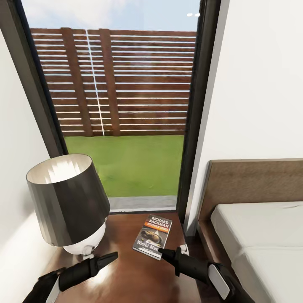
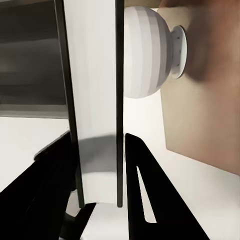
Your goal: In the bedroom, move the book from the bed onto either nightstand, and place the two sandals side by side next to the bed.
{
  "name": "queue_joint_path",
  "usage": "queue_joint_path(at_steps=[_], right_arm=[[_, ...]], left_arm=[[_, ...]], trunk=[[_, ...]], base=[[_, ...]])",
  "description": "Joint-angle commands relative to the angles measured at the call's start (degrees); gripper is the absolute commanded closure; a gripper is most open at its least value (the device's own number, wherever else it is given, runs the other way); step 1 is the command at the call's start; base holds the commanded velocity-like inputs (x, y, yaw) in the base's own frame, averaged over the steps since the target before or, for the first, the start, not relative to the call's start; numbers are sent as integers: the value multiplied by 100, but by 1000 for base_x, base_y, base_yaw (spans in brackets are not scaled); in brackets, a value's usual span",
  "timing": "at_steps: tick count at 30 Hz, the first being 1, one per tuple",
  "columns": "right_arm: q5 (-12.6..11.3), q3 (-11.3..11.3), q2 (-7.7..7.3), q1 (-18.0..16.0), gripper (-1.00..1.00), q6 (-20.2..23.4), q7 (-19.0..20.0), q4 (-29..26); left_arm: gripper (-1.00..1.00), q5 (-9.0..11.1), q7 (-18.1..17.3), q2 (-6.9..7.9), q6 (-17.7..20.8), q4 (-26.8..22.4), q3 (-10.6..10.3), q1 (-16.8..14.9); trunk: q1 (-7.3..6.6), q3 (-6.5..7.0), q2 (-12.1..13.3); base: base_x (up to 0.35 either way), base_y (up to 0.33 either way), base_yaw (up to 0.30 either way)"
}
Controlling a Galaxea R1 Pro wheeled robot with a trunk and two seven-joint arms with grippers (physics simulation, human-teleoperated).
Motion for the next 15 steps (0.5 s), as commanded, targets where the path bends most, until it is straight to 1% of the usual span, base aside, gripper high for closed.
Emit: queue_joint_path(at_steps=[1,2,5,9,15], right_arm=[[-10,-5,1,-3,100,24,3,0],[-10,-5,1,-4,100,24,3,0],[-10,-5,1,-4,100,24,3,0],[-10,-5,0,-4,100,24,3,0],[-10,-5,1,-4,100,24,3,0]], left_arm=[[-100,2,-18,-1,189,-130,3,-5],[-100,1,-13,-3,403,-345,3,-7],[-100,-6,-4,-23,721,-753,-2,-9],[-100,-11,3,-36,775,-831,-5,-9],[-100,-17,7,-39,789,-850,-5,-9]], trunk=[[-1,-6,-2],[-1,-6,-2],[-1,-6,-2],[-1,-6,-2],[131,-113,-243]], base=[[0,0,0],[0,0,0],[0,0,0],[0,0,0],[0,0,0]])
